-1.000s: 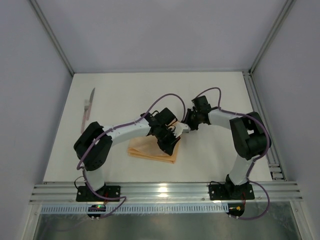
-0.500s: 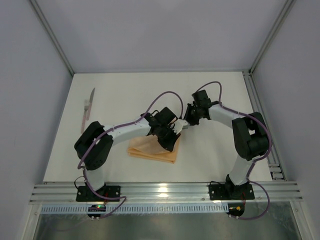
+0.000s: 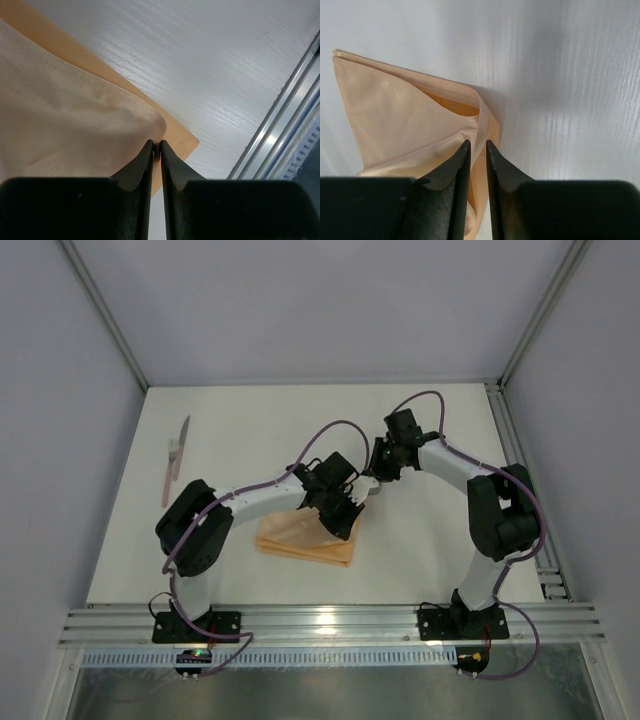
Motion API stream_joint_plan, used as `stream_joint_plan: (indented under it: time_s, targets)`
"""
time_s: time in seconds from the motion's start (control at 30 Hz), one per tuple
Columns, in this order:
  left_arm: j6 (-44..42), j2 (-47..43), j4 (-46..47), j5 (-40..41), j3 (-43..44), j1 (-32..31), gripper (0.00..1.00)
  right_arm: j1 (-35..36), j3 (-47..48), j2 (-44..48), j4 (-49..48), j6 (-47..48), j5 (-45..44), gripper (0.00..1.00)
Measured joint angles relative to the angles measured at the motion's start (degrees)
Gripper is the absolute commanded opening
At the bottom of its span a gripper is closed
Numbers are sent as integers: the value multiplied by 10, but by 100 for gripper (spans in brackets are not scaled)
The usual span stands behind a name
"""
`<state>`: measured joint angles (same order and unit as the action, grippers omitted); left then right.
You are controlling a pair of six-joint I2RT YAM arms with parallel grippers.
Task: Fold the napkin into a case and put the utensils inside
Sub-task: Fold the top corner of the square-folded napkin at the center of the board.
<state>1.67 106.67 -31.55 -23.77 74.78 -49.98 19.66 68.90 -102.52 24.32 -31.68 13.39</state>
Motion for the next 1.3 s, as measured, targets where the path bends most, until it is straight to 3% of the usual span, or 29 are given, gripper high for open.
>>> stream_joint_plan:
  time_s: [0.07,0.33,0.47,0.6,0.83,1.13,1.3]
  targets:
    - [0,6,0,0,0,0,13,0,3,0,6,1,1,34]
    - [-1,17,0,0,0,0,14,0,15,-24,16,4,14,33]
    - [-2,21,0,0,0,0,14,0,24,-50,20,3,22,26]
    - [-2,25,0,0,0,0,15,0,27,-64,27,2,23,12]
    - [-6,31,0,-3,-2,0,14,0,34,-65,32,-2,23,10]
    - [-19,32,0,-3,-24,0,14,-16,42,-75,31,-21,42,12]
    - [-23,32,0,-3,-24,0,14,-22,48,-93,26,-30,56,24]
